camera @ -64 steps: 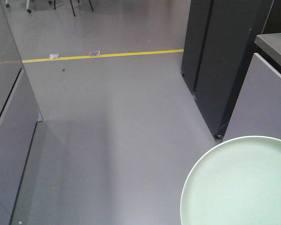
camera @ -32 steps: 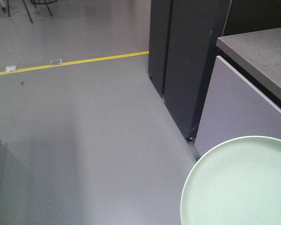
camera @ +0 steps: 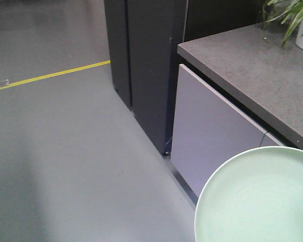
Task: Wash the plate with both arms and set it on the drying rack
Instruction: 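Drive the base along the aisle carrying the plate in the right gripper, then drive the base up to the sink, plate held in the right gripper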
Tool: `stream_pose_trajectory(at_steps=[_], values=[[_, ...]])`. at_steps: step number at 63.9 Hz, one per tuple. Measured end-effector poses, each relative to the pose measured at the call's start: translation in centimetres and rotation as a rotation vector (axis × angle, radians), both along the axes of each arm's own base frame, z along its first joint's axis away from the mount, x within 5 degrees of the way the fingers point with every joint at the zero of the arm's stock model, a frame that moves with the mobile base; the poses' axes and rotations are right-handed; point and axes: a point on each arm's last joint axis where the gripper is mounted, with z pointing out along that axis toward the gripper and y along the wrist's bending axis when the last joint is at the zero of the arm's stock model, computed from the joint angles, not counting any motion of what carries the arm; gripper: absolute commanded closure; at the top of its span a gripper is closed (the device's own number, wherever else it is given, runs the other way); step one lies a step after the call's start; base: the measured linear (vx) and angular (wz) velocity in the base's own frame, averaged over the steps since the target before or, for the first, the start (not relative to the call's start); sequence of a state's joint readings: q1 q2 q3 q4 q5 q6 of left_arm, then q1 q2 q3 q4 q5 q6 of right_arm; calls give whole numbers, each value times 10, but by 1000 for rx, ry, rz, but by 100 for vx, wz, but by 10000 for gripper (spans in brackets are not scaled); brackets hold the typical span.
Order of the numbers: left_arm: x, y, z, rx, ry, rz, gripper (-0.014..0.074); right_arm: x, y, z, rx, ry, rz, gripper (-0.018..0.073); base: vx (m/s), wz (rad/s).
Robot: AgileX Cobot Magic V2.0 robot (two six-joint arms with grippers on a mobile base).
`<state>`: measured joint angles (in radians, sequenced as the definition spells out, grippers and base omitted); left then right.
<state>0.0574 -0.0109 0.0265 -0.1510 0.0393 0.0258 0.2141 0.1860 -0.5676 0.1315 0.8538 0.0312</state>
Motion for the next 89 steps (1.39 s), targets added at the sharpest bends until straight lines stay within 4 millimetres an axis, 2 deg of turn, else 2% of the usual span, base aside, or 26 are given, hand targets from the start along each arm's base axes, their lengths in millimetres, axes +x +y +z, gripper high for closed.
stream_pose_trajectory(at_steps=[89], values=[[0,0,0,0,0,0,602,0,0,0,0,1,0,561,11,-43]])
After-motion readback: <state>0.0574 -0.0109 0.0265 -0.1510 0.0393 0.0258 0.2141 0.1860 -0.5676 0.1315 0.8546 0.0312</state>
